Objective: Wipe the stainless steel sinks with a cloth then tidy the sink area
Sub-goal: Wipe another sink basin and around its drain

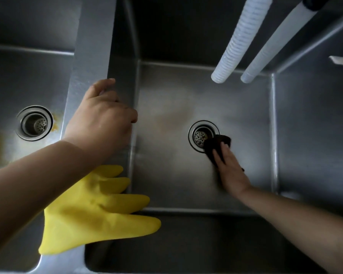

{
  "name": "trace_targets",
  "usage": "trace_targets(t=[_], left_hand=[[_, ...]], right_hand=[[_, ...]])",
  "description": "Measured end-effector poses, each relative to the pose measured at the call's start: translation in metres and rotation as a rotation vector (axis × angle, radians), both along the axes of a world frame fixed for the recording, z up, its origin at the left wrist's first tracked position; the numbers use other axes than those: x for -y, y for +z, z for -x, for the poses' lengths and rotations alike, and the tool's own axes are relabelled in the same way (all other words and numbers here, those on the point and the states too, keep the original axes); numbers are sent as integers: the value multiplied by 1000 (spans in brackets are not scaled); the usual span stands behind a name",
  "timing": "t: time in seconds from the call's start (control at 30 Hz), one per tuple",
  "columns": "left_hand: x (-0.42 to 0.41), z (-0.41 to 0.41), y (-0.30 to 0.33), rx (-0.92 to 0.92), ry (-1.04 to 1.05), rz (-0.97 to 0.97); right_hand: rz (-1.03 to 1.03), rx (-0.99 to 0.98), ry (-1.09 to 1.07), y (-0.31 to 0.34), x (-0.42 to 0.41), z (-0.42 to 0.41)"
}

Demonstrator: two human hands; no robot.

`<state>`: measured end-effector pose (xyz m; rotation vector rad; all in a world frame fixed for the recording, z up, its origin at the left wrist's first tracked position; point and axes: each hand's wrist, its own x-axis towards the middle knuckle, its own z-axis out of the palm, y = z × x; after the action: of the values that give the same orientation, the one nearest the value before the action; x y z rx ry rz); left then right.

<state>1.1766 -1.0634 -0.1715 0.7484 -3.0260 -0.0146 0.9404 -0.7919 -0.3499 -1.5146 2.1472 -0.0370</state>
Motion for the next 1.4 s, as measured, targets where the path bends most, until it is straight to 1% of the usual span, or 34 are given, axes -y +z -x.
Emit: trace_targets(t=[0.07,0.13,0.23,0.3,0.33,0.37,0.47,0.53,0.67,0.83,0.93,1.0,1.1,1.2,1.27,1.33,1.4], left_hand=[[-1,1,1,11,5,-13],[-2,1,3,8,10,-24],[-3,2,5,-15,3,-14],[-4,2,4,-20,-2,-1],[-3,2,4,-17,-1,4],[-4,3,3,-16,-5,12],[-4,3,-1,-5,-33,50],[-4,2,-3,5,-62,75],[-9,10,-5,38,-190,84],[-40,46,-9,47,-266,-44],[-49,63,-9,10,-259,-86],[-50,64,-9,-30,-253,-82],[-42,52,-4,-23,-239,-67],[-26,30,-1,-27,-235,-31],[-16,16,-1,-42,-225,-18],[-10,7,-3,-38,-218,2],[-8,-1,-4,-32,-193,7]], right_hand=[[-17,-25,-65,1,-11,11],[-31,-50,-43,-1,-9,5],[-28,24,120,0,11,-25],[54,77,287,-3,27,-50],[108,90,337,-4,34,-59],[121,91,377,-5,38,-65],[16,78,459,-10,36,-56],[-5,36,415,-13,27,-37],[-68,-87,165,-8,13,20],[-182,-194,-168,0,-8,87],[-221,-245,-273,1,-21,90],[-251,-250,-364,2,-28,81],[-317,-228,-476,3,-36,62],[-372,-147,-511,4,-40,37],[-387,-95,-471,3,-42,16],[-386,-16,-342,3,-41,-8],[-361,55,-84,2,-32,-35]])
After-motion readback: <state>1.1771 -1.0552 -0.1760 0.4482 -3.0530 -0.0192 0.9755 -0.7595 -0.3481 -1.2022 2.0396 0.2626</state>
